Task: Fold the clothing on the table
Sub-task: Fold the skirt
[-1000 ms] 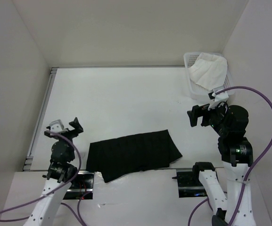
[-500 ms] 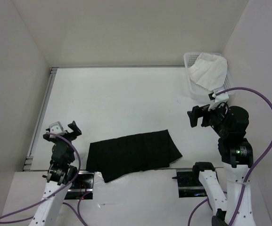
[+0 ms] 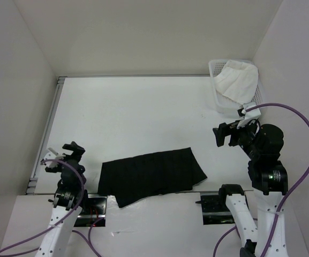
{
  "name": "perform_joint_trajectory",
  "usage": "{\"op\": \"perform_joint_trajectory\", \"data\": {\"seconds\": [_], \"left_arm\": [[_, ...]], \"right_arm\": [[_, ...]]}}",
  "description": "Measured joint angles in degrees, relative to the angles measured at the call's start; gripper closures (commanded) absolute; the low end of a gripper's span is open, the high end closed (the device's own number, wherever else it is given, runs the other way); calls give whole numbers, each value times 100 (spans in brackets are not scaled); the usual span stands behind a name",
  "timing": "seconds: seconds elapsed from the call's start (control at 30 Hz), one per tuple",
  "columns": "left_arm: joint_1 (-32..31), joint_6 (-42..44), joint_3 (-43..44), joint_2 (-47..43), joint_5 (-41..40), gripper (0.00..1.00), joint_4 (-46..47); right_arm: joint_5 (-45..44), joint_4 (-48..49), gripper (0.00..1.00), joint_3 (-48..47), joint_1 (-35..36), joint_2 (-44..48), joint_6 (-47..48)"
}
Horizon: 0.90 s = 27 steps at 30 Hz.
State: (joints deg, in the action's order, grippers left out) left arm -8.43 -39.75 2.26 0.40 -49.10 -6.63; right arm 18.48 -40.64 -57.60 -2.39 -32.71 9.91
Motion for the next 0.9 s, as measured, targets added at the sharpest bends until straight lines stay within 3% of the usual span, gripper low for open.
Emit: {"op": "perform_joint_trajectory", "data": {"seconds": [0.5,0.9], "left_arm": [[15,-1613,83,-2,-160,0,-1300],[155,-1910,164,-2,-203,0,-1593]], "right_arm": [[66,17,1,2,44,66,24],[96,17,1,2,55,66,24]]}}
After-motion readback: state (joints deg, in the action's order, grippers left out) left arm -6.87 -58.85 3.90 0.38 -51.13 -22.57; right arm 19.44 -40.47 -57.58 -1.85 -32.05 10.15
